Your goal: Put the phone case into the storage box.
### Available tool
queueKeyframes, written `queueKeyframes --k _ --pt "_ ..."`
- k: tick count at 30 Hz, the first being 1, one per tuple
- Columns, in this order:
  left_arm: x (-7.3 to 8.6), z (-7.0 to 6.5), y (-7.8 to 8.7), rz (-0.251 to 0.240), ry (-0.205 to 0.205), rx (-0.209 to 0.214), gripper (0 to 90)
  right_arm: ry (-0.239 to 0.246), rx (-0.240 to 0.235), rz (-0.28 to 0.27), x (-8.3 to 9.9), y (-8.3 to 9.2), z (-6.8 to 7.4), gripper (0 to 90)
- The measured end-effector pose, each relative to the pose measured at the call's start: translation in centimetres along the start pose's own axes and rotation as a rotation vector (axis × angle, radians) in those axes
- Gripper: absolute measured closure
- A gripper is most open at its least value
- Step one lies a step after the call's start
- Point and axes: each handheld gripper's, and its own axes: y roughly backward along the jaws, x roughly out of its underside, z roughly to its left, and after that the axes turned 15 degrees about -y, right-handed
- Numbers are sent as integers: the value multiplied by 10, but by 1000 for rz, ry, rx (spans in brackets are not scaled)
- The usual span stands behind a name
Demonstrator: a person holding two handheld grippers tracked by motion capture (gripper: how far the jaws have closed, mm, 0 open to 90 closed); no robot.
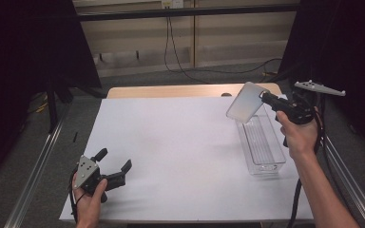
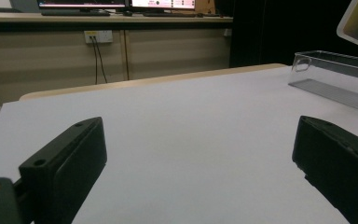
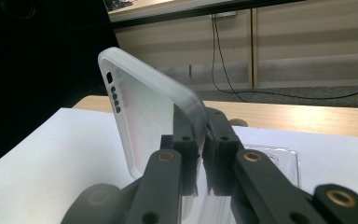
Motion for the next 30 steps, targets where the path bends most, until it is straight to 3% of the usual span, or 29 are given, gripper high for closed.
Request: queueKeyframes --k 6,11,30 --pt "0 1 0 4 -4 8 30 14 6 -11 -7 0 -8 844" --pt "1 1 -1 0 31 24 30 49 33 -9 -10 -4 -15 844" --pt "2 -3 -4 10 13 48 30 138 104 -50 -15 -21 -35 844"
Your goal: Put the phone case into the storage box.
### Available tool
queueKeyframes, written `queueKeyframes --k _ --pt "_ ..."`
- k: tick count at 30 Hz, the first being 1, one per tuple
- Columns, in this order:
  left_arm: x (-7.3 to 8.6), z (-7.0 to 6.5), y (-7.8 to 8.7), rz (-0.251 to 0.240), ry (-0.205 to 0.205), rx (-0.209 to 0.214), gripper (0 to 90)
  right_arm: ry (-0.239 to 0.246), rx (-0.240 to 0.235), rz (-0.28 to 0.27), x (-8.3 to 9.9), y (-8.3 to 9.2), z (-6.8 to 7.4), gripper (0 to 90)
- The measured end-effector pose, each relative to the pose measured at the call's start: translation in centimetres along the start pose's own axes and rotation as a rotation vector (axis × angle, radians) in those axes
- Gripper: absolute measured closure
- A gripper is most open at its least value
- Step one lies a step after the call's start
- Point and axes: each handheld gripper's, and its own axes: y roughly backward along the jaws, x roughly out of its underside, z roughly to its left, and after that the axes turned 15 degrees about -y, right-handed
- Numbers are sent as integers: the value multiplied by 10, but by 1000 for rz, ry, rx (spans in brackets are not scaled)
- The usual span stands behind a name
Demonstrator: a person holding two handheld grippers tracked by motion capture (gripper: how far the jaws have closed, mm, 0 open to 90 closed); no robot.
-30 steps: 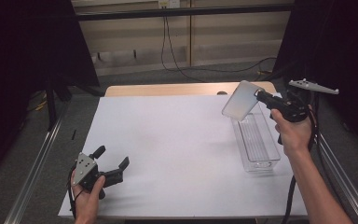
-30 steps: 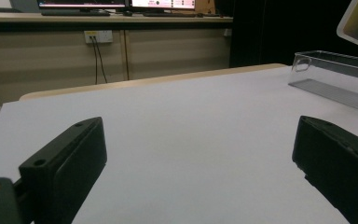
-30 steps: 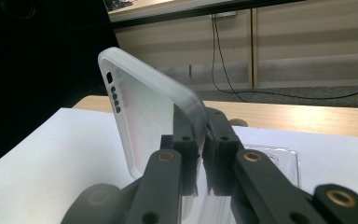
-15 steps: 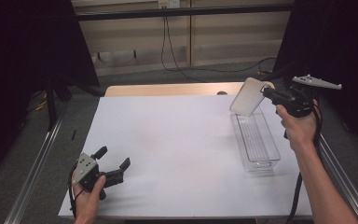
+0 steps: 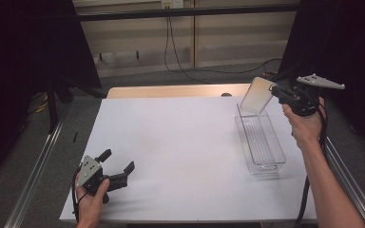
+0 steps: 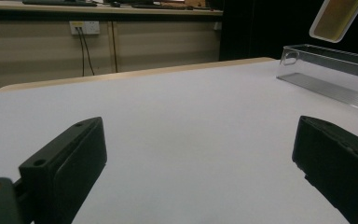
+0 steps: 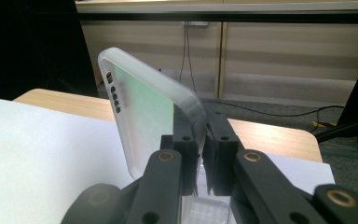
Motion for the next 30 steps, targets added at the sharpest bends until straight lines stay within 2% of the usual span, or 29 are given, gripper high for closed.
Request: queueKeyframes --k 3,18,21,30 --pt "0 0 0 -4 12 2 27 10 6 3 1 -3 -2 844" --pt "1 1 0 6 11 -10 25 23 34 38 5 -18 -13 843" --pt "0 2 0 7 4 -4 25 46 51 51 6 -22 -16 844" --pt "0 1 0 -3 16 -4 25 78 31 82 10 -32 -23 843"
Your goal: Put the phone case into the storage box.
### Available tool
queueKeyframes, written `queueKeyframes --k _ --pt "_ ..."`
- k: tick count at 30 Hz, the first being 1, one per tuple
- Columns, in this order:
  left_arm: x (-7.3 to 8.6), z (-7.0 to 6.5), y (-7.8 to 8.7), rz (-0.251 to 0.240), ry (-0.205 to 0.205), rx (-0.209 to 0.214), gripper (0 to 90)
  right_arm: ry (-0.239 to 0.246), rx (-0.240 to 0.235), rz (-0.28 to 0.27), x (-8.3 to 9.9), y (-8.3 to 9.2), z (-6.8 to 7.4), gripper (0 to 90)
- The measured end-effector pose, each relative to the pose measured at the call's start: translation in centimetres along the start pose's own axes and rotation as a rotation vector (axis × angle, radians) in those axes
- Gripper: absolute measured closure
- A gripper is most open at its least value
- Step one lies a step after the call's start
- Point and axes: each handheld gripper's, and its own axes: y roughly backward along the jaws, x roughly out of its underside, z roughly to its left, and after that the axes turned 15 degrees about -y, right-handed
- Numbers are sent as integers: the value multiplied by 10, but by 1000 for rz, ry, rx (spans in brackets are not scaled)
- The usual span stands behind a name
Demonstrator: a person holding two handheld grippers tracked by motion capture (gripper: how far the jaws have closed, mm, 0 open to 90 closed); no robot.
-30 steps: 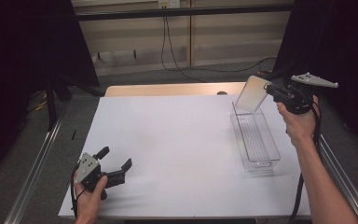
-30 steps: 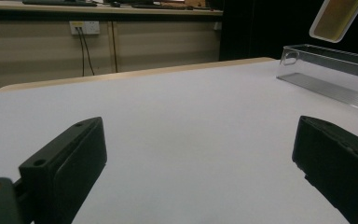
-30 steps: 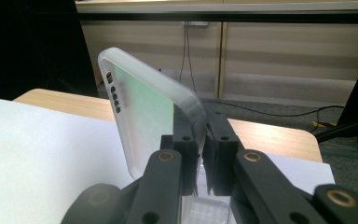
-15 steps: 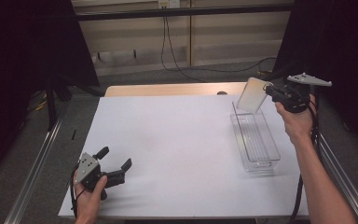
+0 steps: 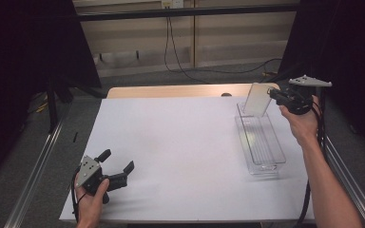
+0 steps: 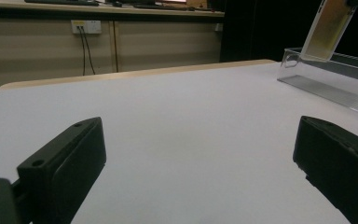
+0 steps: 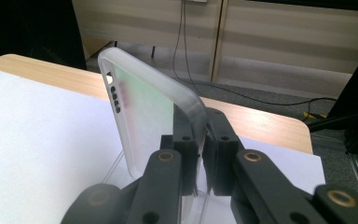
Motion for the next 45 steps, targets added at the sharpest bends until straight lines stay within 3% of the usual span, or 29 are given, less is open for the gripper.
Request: queueKeyframes --k 15,45 --pt "0 1 1 2 -2 -2 25 28 -34 36 4 -18 -6 844" --pt "1 3 3 3 1 -14 23 80 9 61 17 -50 -4 843"
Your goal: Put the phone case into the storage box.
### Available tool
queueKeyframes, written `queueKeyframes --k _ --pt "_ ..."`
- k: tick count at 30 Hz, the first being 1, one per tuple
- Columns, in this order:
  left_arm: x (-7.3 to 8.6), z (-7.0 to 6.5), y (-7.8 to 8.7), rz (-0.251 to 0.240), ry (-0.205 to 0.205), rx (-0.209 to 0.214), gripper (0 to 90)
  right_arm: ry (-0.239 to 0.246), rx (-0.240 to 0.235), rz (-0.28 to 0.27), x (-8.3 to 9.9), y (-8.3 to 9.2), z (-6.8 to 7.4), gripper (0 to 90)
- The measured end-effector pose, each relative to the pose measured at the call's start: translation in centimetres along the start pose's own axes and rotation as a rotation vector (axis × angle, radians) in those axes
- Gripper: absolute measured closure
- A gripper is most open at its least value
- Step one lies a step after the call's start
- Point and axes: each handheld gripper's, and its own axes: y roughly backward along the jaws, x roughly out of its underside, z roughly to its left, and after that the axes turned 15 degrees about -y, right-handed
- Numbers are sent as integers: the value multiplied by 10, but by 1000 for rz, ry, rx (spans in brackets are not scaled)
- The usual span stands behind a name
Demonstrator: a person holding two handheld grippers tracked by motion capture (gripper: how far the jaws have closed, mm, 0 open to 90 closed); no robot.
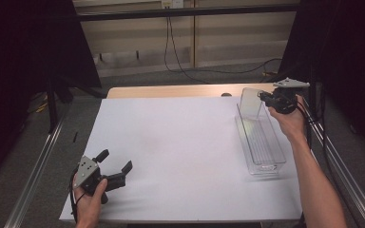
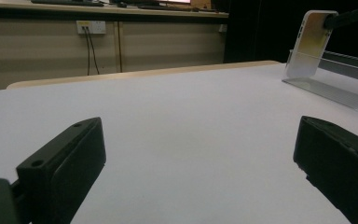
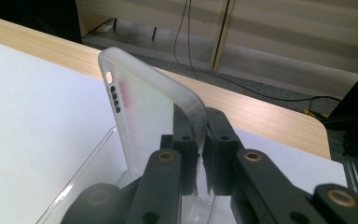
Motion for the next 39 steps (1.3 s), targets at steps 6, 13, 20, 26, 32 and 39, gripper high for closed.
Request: queueKeyframes --k 6,13,20,26,32,39 --pt "0 0 0 -2 1 -3 23 7 6 4 2 -3 0 843" --pt "0 0 0 -3 3 -3 23 3 6 5 1 -4 -3 841" --pt "-1 -1 0 -3 -5 2 23 -13 9 12 -1 -7 -6 836" --pt "0 -1 -1 -3 1 -1 23 -28 10 22 -3 -9 -9 833" --pt "0 -1 0 -4 -4 0 23 -45 13 32 -6 -11 -10 831" --pt "0 -1 0 -2 -1 0 23 -60 8 35 -7 -13 -13 828"
